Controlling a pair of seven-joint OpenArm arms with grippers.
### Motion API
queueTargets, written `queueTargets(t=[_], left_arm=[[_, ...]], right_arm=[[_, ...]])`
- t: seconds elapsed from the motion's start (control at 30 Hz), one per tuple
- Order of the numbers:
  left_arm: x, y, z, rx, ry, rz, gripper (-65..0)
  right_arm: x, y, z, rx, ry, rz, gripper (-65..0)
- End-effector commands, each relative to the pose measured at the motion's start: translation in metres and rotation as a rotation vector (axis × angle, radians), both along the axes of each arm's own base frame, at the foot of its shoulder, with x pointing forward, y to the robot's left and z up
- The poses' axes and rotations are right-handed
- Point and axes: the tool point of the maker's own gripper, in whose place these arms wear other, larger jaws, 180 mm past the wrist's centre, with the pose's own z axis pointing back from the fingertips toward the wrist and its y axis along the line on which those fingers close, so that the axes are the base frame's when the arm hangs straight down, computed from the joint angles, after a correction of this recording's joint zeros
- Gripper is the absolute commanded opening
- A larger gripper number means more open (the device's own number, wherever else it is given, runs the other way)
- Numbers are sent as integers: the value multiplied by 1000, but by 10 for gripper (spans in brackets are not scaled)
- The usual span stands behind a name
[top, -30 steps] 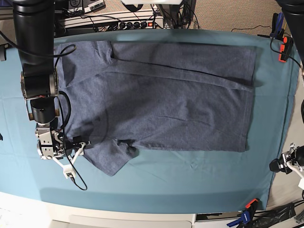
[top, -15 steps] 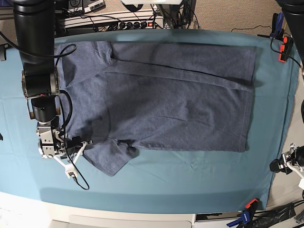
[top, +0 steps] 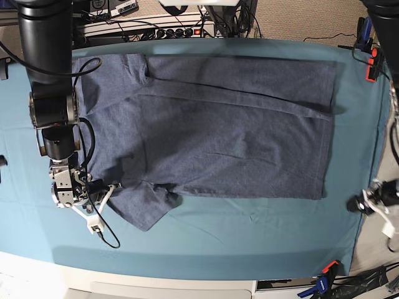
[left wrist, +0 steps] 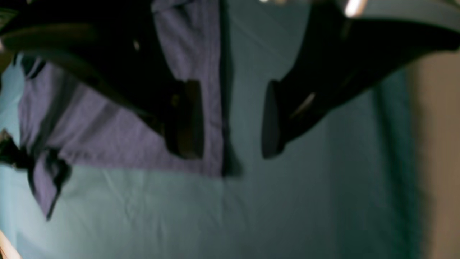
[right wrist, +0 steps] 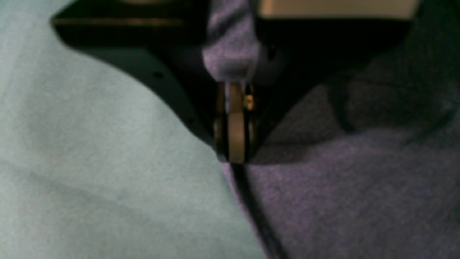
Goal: Fold the T-shirt properly
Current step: 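Lower the left gripper to the opposite hem corner of the shirt, then close both grippers on the two hem corners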
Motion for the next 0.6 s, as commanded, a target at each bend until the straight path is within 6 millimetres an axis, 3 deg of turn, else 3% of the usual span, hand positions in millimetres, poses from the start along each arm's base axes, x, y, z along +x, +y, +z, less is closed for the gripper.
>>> queueTargets(t=[0.0, 0.17, 0.47, 0.57], left_arm=[[13, -1, 19, -12, -60, 2, -374], [13, -32, -1, -35, -42, -37, -374], [26, -77, -16, -7, -54, -96, -374], [28, -81, -20, 20, -56, -106, -374]], right_arm=[[15, -6, 23, -18, -48, -3, -650], [19, -2, 30, -24, -60, 9, -650], [18, -2, 28, -24, -54, 8, -650], [18, -3, 28, -25, -52, 8, -650]])
